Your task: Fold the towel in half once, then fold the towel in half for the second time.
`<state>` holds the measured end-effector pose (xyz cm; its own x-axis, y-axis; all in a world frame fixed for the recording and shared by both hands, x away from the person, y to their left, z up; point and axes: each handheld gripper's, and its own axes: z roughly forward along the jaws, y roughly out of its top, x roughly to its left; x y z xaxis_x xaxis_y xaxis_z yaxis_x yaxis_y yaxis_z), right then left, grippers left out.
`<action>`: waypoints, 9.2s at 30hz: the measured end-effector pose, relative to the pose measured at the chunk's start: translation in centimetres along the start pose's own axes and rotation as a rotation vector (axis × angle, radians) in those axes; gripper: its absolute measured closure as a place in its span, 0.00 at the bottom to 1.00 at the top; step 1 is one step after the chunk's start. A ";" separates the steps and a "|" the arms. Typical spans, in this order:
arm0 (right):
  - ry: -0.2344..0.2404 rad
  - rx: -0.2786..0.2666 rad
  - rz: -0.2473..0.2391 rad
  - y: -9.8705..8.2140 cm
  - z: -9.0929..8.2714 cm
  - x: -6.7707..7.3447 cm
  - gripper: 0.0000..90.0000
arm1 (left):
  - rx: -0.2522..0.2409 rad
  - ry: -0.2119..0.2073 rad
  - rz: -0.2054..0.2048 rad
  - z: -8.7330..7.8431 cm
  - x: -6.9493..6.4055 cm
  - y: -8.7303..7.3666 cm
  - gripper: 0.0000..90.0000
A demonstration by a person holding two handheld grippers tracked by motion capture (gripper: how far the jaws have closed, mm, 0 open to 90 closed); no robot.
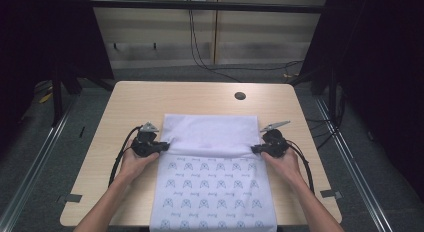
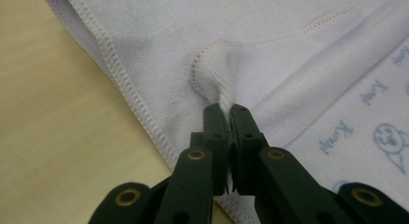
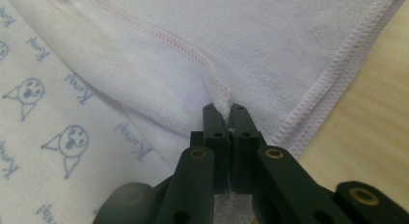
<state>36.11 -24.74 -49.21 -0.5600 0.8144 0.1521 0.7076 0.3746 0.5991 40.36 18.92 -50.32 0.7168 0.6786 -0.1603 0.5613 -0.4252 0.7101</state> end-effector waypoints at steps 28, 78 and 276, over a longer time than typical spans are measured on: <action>0.010 -0.284 0.164 5.8 -0.6 -5.1 0.98 | -0.198 0.015 -0.122 -1.6 3.1 5.2 0.96; 0.363 -0.137 -0.158 -13.6 -12.1 9.5 0.76 | -0.106 -0.306 0.111 -13.6 -11.1 -10.3 0.80; 0.033 -0.310 -0.024 8.1 -8.7 -3.6 0.97 | -0.279 -0.015 -0.003 -8.6 1.3 8.7 0.93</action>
<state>40.05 -28.52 -38.07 -0.5925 0.7900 0.1577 0.5318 0.2365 0.8132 42.61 21.23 -38.46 0.7226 0.6696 -0.1717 0.4292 -0.2400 0.8707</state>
